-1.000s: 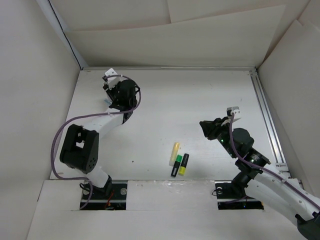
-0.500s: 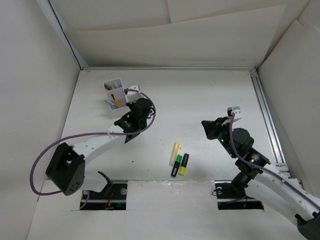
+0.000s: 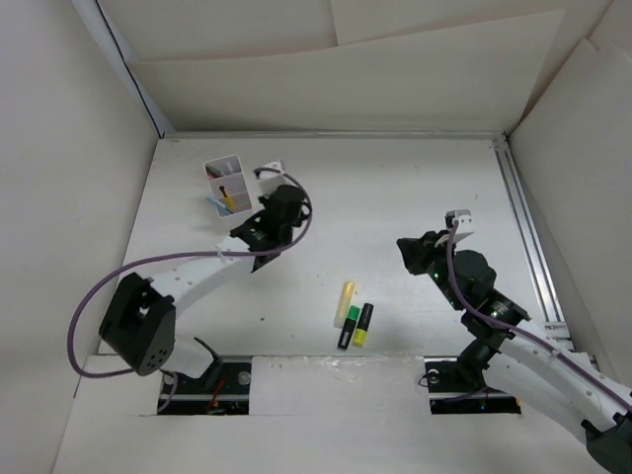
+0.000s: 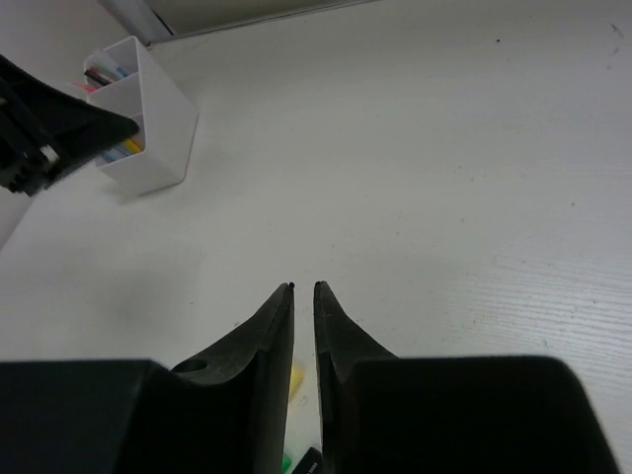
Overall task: Sort the stationery into containers
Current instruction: Pick up the stationery from the center of the board.
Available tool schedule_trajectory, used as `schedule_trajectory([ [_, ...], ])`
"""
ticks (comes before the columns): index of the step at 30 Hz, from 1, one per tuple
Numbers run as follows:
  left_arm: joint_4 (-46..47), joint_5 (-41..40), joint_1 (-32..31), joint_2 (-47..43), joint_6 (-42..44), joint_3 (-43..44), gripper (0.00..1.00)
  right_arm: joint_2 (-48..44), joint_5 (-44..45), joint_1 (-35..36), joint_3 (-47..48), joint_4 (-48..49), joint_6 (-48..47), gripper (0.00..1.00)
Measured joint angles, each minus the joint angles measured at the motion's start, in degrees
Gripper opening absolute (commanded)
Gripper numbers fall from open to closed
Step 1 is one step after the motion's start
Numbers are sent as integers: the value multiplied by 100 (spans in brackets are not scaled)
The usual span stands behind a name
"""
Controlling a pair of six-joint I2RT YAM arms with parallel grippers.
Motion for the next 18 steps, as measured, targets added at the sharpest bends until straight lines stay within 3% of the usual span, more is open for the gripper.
schedule_trajectory([
  [5, -317, 1257, -964, 710, 455, 181, 8, -11, 295, 0, 0, -90, 66, 29],
  [11, -704, 2282, -1615, 872, 546, 4, 45, 28, 612, 0, 0, -317, 170, 36],
  [18, -885, 2520, -2455, 1606, 382, 164, 48, 50, 745, -28, 0, -428, 271, 44],
])
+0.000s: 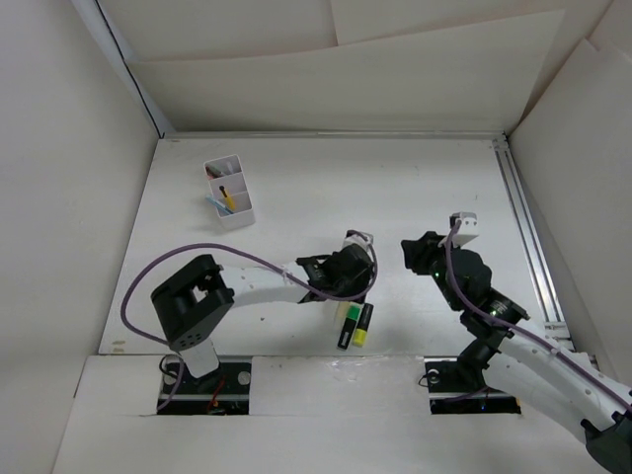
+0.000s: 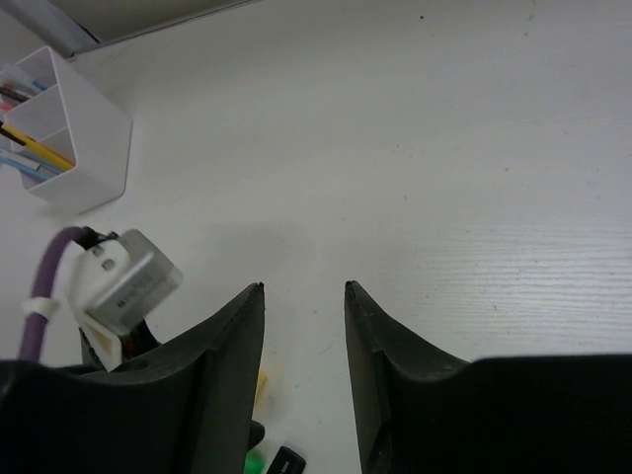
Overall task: Sort the stationery into containers
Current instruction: Pick up the stationery from the center of the board.
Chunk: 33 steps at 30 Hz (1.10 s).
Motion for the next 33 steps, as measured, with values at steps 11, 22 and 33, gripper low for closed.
schedule_trajectory([
  [11, -382, -470, -153, 457, -210, 306, 42, -59, 70, -35, 0, -52, 17, 45],
  [22, -404, -459, -310, 621, 326, 723, 46, -66, 70, -35, 0, -83, 24, 45],
  [33, -398, -203, -367, 1237, 1290, 1001, 46, -170, 76, -35, 0, -81, 24, 45],
])
